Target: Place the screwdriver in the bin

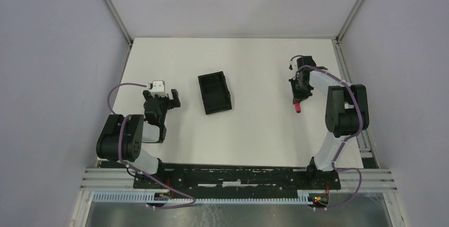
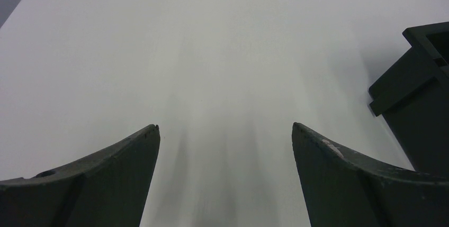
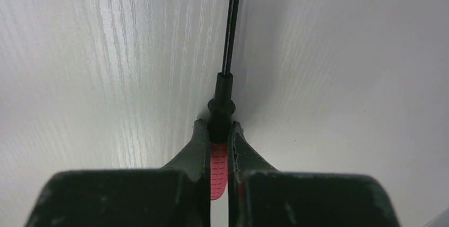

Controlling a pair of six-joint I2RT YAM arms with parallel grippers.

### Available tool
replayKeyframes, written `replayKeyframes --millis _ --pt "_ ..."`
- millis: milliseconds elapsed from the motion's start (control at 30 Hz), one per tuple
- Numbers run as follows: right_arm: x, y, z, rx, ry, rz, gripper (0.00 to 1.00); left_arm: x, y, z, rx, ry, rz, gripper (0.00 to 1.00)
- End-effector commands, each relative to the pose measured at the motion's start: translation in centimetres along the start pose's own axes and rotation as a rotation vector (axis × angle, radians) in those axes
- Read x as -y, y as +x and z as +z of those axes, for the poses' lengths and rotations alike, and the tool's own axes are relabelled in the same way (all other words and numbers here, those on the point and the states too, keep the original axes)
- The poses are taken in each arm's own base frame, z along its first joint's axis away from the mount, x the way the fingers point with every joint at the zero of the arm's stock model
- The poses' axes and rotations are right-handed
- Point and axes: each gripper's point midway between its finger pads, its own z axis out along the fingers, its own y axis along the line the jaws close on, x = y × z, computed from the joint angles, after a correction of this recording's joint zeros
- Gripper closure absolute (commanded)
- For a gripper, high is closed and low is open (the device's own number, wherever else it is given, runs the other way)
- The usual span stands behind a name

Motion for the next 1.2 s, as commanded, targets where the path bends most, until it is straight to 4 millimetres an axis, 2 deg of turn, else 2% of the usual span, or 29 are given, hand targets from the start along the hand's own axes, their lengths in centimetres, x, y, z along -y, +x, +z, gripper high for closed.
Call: replayKeyframes --millis 0,133,267,400,500,533,633,700,733,800,900,967,1067,1167 --pt "0.6 -0.7 0.0 0.0 0.015 0.008 1.0 0.1 -1.5 0.4 0.049 0.007 -0.017 0.0" --pt "0.4 -2.9 -4.7 0.035 -0.009 0.01 1.0 0.1 -1.5 0.4 0.048 0.007 -0.017 0.0" --pt "0.8 -4.3 -8.5 0.075 0.006 0.022 1.0 0.1 -1.5 0.4 0.048 0.007 -0.017 0.0" --pt "0.8 -5.7 -10.2 0.131 0.009 0.077 1.0 0.1 -1.5 0.4 0.049 0.007 -0.017 0.0" --pt "-0.9 -6.7 -10.3 0.168 -0.03 0.082 1.0 0.1 -1.5 0.4 0.049 0.007 -0.017 0.0" --pt "-2.2 -7.2 -10.5 0.187 -0.044 0.07 1.0 0.1 -1.5 0.4 0.049 0.007 -0.017 0.0" --pt "-7.9 -9.3 -11.7 0.27 -0.143 0.007 1.0 0.1 -1.5 0.4 0.049 0.007 -0.017 0.0" --pt "-12.6 -10.8 -12.7 0.32 -0.212 -0.049 1.0 0.1 -1.5 0.4 0.049 0.007 -0.017 0.0" --pt "-15.9 -11.5 -13.4 0.348 -0.283 -0.091 1.0 0.1 -1.5 0.4 0.049 0.006 -0.017 0.0" --pt "-20.3 -12.4 -14.4 0.385 -0.377 -0.136 1.0 0.1 -1.5 0.4 0.049 0.007 -0.017 0.0" --pt "-27.0 -13.1 -15.8 0.423 -0.462 -0.222 1.0 0.1 -1.6 0.4 0.05 0.007 -0.017 0.0" --pt "-31.1 -12.7 -16.5 0.44 -0.511 -0.285 1.0 0.1 -1.5 0.4 0.049 0.007 -0.017 0.0" --pt "-34.5 -12.5 -16.1 0.455 -0.506 -0.346 1.0 0.1 -1.5 0.4 0.048 0.007 -0.017 0.0" --pt "-35.7 -12.2 -14.4 0.461 -0.439 -0.396 1.0 0.1 -1.5 0.4 0.048 0.008 -0.017 0.0"
